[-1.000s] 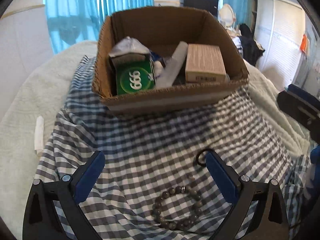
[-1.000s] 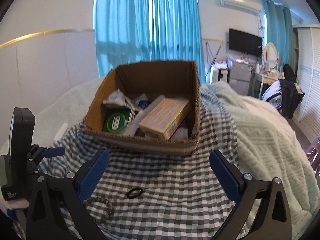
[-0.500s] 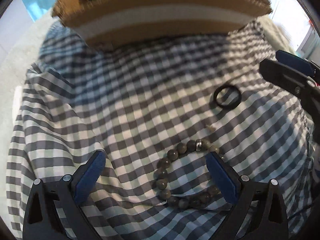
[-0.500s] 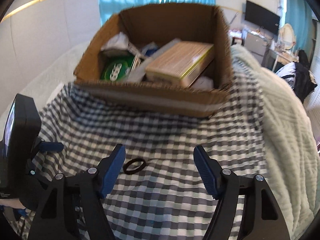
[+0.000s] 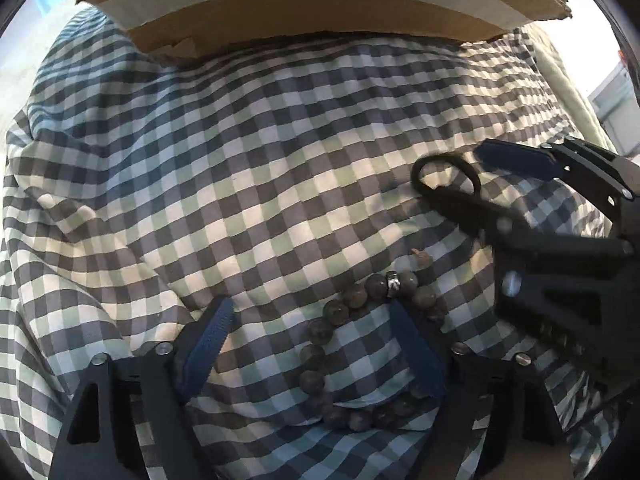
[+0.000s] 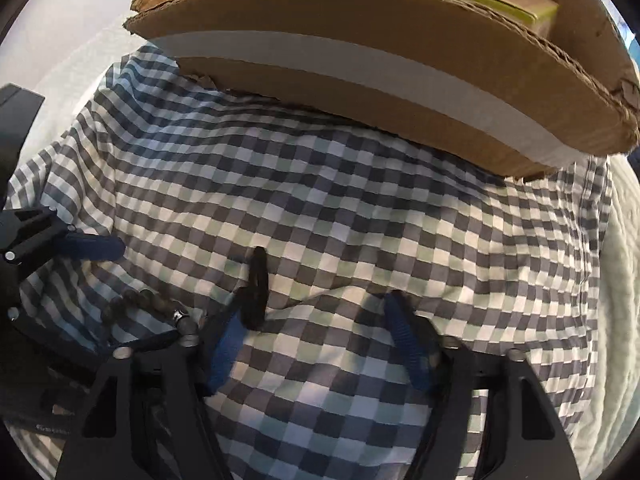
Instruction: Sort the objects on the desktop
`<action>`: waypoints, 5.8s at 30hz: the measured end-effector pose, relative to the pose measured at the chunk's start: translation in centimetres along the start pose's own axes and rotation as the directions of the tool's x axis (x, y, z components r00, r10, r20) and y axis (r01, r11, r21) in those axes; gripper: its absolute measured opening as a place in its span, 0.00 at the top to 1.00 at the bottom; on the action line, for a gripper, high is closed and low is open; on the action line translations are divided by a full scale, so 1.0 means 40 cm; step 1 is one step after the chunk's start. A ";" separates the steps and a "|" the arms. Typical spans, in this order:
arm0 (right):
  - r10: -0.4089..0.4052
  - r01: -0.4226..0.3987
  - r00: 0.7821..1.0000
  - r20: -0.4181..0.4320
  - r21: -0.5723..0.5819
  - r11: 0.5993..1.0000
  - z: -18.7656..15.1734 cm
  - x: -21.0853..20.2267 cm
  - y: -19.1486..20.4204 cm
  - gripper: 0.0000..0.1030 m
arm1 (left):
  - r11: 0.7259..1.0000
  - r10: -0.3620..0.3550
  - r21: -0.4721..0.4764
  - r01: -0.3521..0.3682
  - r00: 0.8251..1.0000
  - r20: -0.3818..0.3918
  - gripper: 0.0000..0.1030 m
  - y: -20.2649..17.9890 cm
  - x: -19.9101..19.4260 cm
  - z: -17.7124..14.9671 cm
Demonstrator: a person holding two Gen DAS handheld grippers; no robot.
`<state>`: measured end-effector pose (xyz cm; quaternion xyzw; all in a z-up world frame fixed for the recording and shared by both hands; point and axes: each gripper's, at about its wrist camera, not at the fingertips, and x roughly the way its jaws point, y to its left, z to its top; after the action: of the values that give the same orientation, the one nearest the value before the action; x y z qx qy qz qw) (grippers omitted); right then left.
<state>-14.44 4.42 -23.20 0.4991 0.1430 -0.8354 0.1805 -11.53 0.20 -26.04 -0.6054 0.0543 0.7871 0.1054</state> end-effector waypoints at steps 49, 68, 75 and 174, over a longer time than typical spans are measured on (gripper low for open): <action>-0.068 -0.033 0.818 0.571 0.164 0.986 -0.095 -0.491 -0.036 0.97 | 1.000 0.026 -0.015 -0.021 0.733 0.679 0.89 0.002 -0.491 -0.093; -0.064 -0.060 0.693 0.718 0.147 0.987 0.027 -0.693 -0.114 0.97 | 0.999 0.034 -0.004 -0.050 0.624 0.781 0.89 -0.016 -0.653 0.066; -0.067 -0.049 0.671 0.738 0.134 0.990 0.104 -0.692 -0.144 0.97 | 0.996 0.071 -0.024 -0.087 0.598 0.798 0.89 -0.003 -0.656 0.152; -0.293 0.136 0.679 0.673 0.277 0.951 -0.076 -0.718 -0.115 0.00 | 0.970 0.244 -0.183 -0.162 0.617 0.748 0.00 -0.058 -0.603 -0.029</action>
<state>-1.58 14.37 1.09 0.1361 0.0341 -0.9877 0.0696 -4.02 -0.23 -2.98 -0.2098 0.0344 0.9771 -0.0007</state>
